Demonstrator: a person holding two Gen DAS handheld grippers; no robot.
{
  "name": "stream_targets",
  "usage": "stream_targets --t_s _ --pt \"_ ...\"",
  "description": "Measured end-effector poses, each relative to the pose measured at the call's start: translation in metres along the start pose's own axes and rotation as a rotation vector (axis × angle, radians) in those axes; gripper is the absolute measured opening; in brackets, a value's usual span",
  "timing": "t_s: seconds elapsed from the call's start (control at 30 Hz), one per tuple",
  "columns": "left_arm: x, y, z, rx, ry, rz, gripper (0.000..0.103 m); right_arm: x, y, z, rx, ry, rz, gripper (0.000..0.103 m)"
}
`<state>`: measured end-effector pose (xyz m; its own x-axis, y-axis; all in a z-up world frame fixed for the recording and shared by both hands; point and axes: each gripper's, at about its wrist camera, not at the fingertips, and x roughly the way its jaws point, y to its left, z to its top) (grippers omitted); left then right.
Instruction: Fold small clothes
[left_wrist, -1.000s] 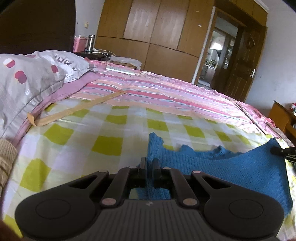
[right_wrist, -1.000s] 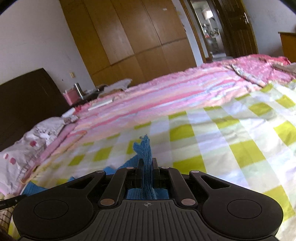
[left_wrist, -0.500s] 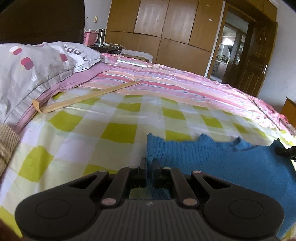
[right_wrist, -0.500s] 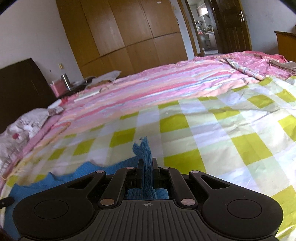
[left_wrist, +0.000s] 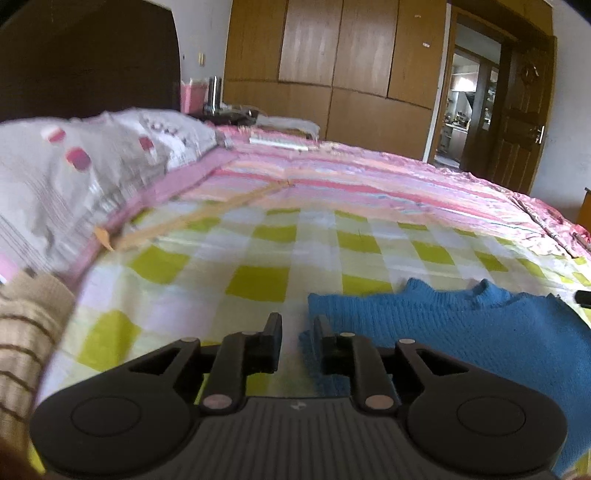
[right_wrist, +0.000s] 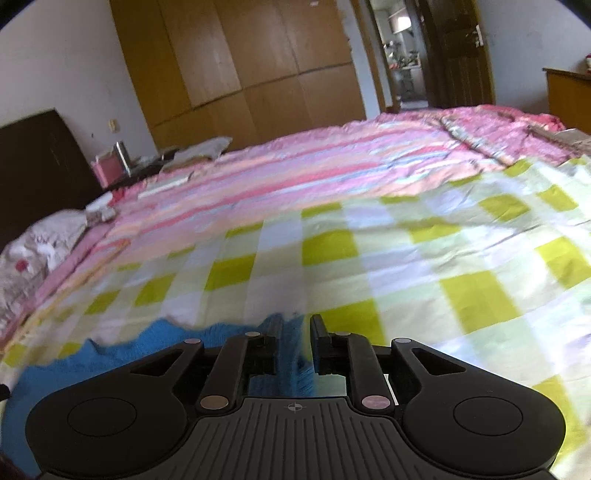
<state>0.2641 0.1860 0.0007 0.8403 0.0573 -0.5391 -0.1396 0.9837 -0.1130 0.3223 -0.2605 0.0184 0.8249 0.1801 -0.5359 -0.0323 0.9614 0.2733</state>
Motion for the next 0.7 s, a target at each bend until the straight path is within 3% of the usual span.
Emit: stream_targets --t_s 0.17,0.33,0.5,0.57,0.7 --pt "-0.036 -0.011 -0.004 -0.014 -0.042 -0.026 0.026 -0.048 0.010 -0.012 -0.071 -0.018 0.077 0.018" --pt "-0.051 -0.031 -0.029 -0.028 0.009 -0.101 0.027 -0.072 0.022 -0.045 -0.108 0.034 0.146 0.018" --pt "-0.042 -0.041 -0.052 -0.034 0.098 -0.102 0.027 -0.067 0.014 -0.071 -0.102 0.095 0.102 0.016" --pt "-0.042 -0.043 -0.057 -0.005 0.092 -0.089 0.028 -0.066 0.007 -0.075 -0.080 0.102 0.082 0.007" --pt "-0.045 -0.044 -0.060 -0.010 0.085 -0.067 0.029 -0.066 -0.004 -0.079 -0.029 0.092 0.085 0.005"
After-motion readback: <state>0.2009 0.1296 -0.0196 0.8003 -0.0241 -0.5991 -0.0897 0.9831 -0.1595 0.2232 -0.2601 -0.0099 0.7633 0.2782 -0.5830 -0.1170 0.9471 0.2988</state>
